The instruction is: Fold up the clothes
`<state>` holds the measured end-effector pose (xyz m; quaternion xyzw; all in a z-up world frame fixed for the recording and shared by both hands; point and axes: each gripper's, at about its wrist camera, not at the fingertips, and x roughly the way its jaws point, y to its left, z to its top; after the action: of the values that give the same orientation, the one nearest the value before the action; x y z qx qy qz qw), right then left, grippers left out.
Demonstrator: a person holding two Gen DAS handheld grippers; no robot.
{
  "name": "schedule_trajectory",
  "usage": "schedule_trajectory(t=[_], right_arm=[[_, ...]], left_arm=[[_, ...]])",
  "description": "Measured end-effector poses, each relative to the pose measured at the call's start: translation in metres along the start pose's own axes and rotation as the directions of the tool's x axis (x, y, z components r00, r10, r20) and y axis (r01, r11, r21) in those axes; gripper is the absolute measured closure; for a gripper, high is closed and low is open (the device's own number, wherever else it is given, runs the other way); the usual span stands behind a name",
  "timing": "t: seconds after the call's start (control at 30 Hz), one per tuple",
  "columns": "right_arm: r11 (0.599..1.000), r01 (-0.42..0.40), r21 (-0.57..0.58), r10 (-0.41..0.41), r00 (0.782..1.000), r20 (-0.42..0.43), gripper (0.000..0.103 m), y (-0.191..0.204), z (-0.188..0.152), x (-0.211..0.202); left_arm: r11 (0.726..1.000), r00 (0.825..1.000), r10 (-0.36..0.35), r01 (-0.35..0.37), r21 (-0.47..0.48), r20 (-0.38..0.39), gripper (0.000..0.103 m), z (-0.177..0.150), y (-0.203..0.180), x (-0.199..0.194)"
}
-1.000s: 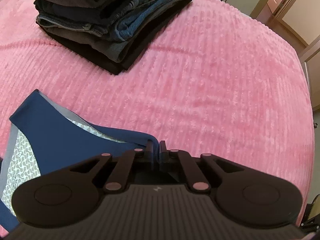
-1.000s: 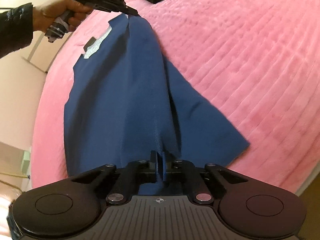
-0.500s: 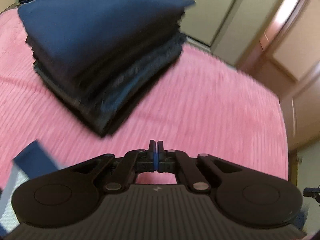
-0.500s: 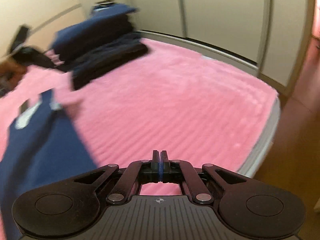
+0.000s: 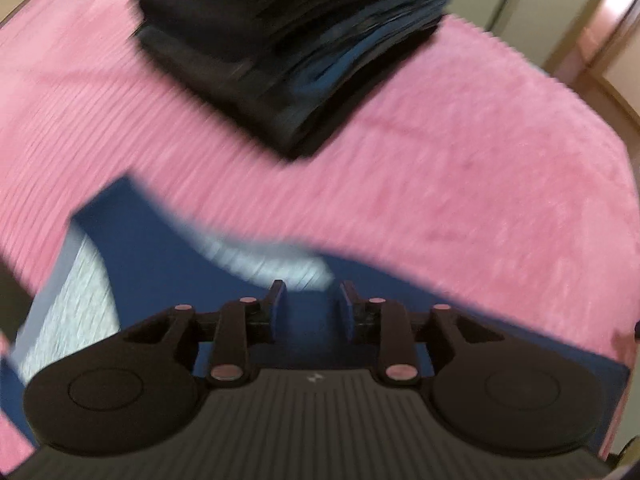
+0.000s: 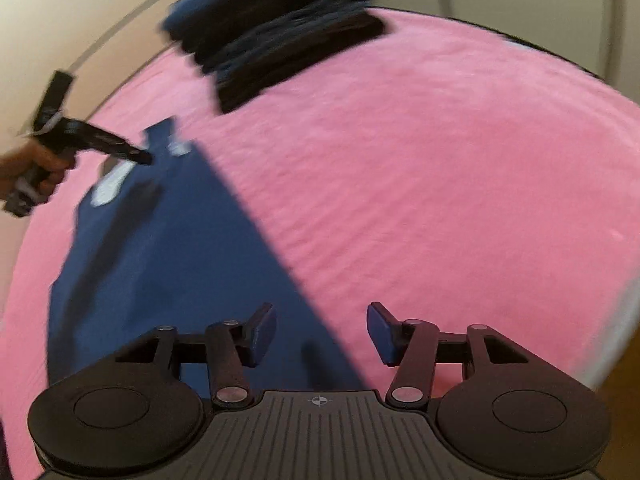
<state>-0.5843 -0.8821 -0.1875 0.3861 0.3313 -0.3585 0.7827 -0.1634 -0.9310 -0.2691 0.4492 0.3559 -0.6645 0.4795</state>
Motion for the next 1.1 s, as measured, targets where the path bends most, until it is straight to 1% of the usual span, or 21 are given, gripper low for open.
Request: schedule_trajectory(t=[0.07,0.13,0.23,0.3,0.33,0.4,0.43,0.47,0.5,0.53,0.63,0.7,0.8,0.83,0.87,0.9,0.93,0.97,1.03,1.07,1.1], right_arm=[[0.999,-0.032,-0.027,0.032,0.999,-0.019,0.050,0.010,0.007,0.014],[0.997,-0.056,-0.058,0.054,0.998,-0.037,0.050,0.020,0.015,0.031],[0.990,-0.068,-0.126,0.062,0.997,-0.053,0.050,0.030,0.022,0.046],[0.985,-0.069,-0.159,0.060,0.997,-0.057,0.050,0.034,0.022,0.050],[0.984,-0.065,-0.163,0.057,0.997,-0.056,0.050,0.034,0.020,0.051],[0.987,-0.049,-0.152,0.040,0.997,-0.061,0.050,0.029,0.015,0.052],[0.989,-0.041,-0.140,0.032,0.997,-0.067,0.050,0.027,0.012,0.053],[0.991,-0.032,-0.128,0.023,0.997,-0.071,0.050,0.023,0.009,0.052],[0.993,-0.022,-0.115,0.013,0.997,-0.075,0.050,0.019,0.006,0.052],[0.994,-0.015,-0.107,0.007,0.997,-0.079,0.050,0.016,0.003,0.052],[0.996,-0.004,-0.093,-0.004,0.996,-0.086,0.050,0.012,-0.003,0.051],[0.995,-0.004,-0.096,-0.004,0.996,-0.090,0.050,0.013,-0.003,0.051],[0.996,-0.006,-0.093,-0.003,0.995,-0.099,0.050,0.012,-0.004,0.048],[0.996,-0.003,-0.094,-0.006,0.995,-0.103,0.050,0.012,-0.006,0.047],[0.995,0.000,-0.102,-0.011,0.994,-0.107,0.050,0.011,-0.008,0.046],[0.995,0.030,-0.093,-0.040,0.994,-0.103,0.050,0.011,-0.010,0.044],[0.994,0.049,-0.093,-0.058,0.993,-0.102,0.050,0.008,-0.014,0.041],[0.996,0.057,-0.071,-0.064,0.993,-0.100,0.050,0.003,-0.015,0.037],[0.997,0.070,-0.024,-0.072,0.993,-0.097,0.054,-0.007,-0.018,0.029],[0.997,0.077,0.000,-0.077,0.992,-0.095,0.065,-0.012,-0.019,0.025],[0.996,0.084,0.001,-0.083,0.992,-0.099,0.072,-0.013,-0.020,0.024]], left_arm=[[1.000,1.000,0.014,-0.014,-0.004,0.001,0.077,-0.013,0.007,0.000],[1.000,1.000,0.001,-0.001,0.014,0.013,0.077,-0.020,0.009,0.001],[0.996,0.995,-0.084,0.082,0.041,0.046,0.074,-0.013,0.001,0.009],[0.985,0.985,-0.163,0.161,0.057,0.052,0.064,-0.003,-0.006,0.018],[0.979,0.981,-0.193,0.191,0.069,0.029,0.057,0.002,-0.010,0.025],[0.972,0.975,-0.215,0.219,0.087,-0.048,0.055,0.009,-0.016,0.044],[0.971,0.975,-0.212,0.218,0.098,-0.069,0.059,0.011,-0.019,0.050],[0.970,0.976,-0.206,0.214,0.113,-0.072,0.080,0.012,-0.021,0.053],[0.969,0.976,-0.205,0.213,0.123,-0.071,0.095,0.014,-0.024,0.055],[0.967,0.974,-0.217,0.223,0.121,-0.065,0.100,0.018,-0.026,0.054],[0.961,0.971,-0.240,0.238,0.143,-0.004,0.103,0.041,-0.035,0.049],[0.964,0.974,-0.228,0.225,0.144,0.005,0.103,0.057,-0.038,0.054],[0.964,0.980,-0.195,0.198,0.176,-0.036,0.103,0.059,-0.043,0.068],[0.965,0.981,-0.190,0.196,0.176,-0.049,0.101,0.056,-0.042,0.071],[0.966,0.980,-0.194,0.200,0.162,-0.052,0.097,0.051,-0.039,0.070],[0.968,0.979,-0.197,0.202,0.147,-0.049,0.091,0.046,-0.034,0.067],[0.971,0.980,-0.196,0.200,0.134,-0.043,0.074,0.041,-0.029,0.063],[0.974,0.982,-0.189,0.191,0.125,-0.029,0.065,0.035,-0.024,0.057],[0.980,0.985,-0.170,0.168,0.111,0.008,0.065,0.026,-0.016,0.041],[0.982,0.987,-0.161,0.157,0.108,0.030,0.065,0.020,-0.012,0.033],[0.983,0.987,-0.152,0.145,0.112,0.049,0.065,0.014,-0.011,0.025]])
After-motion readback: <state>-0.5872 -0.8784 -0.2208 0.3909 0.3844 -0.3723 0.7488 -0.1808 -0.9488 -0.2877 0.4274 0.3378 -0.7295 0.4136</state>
